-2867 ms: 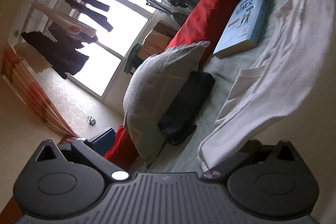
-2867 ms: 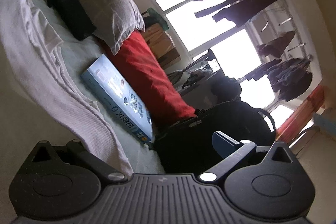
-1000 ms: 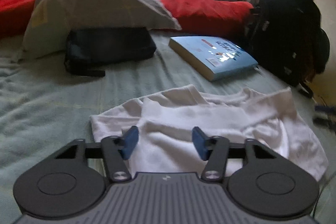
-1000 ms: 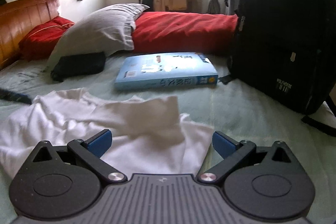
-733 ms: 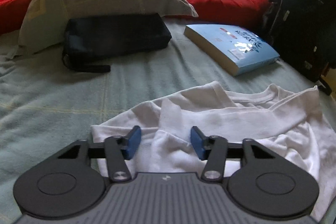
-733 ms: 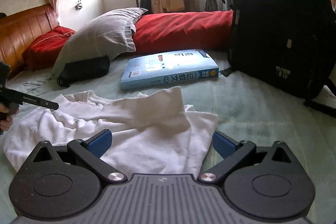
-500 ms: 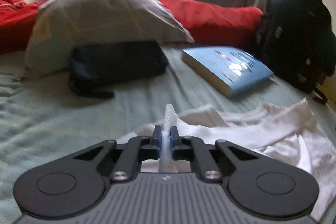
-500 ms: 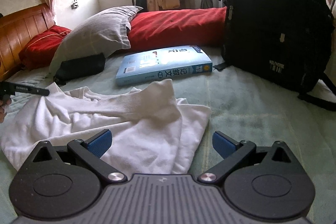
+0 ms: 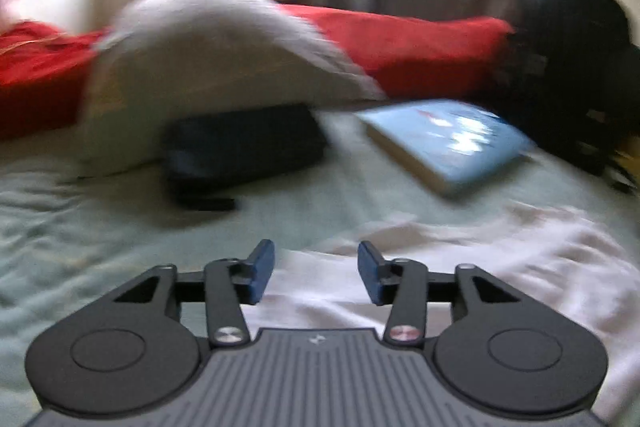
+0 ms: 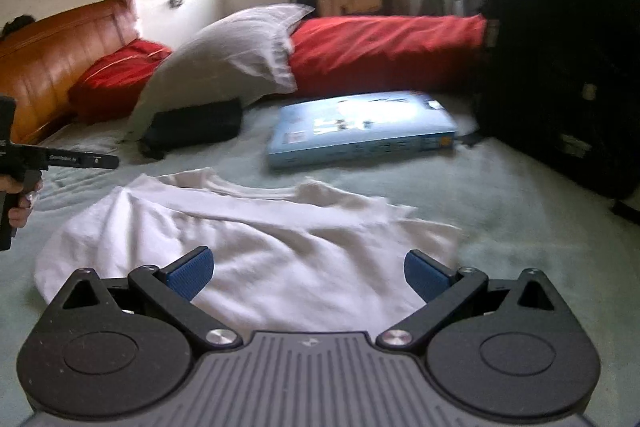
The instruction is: Fold clothes
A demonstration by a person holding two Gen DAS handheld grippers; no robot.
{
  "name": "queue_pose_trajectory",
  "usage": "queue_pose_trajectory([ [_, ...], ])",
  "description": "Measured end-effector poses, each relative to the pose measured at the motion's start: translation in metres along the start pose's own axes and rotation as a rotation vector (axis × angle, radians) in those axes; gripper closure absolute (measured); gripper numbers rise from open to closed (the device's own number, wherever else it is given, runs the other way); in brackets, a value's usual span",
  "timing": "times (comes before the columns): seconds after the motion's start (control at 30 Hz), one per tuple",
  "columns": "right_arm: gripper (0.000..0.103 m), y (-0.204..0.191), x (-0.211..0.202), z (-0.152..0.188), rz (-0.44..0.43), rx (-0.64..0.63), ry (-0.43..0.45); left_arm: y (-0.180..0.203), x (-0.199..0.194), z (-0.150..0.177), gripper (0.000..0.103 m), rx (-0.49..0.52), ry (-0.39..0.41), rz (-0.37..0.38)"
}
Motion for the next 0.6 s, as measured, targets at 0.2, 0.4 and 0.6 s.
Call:
queue_pose_trajectory([
  [0.2,0.000,-0.014,0.074,-0.005,0.033,0.005,-0.142,0.077,0.016,0.033,0.050,0.084,-0.163,0.284],
  [0.4,0.004,0.021,0.098,0.003,0.138,0.013,-0.169,0.072,0.045,0.039,0.047,0.084,-0.140,0.205],
  [0.6,0.006,0.027,0.065,-0.001,0.152,0.062,-0.142,0.055,0.030,0.032,0.043,0.019,-0.129,0.175],
])
Point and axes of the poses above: each gripper's, at about its wrist camera, not at the fingertips, and x roughly the way its jaws point, y to its right, z to its underside, the point moved 10 cm from there along x, roughly the way its jaws point, and after that the axes turned 4 degrees about -z, right-handed, at the moved point
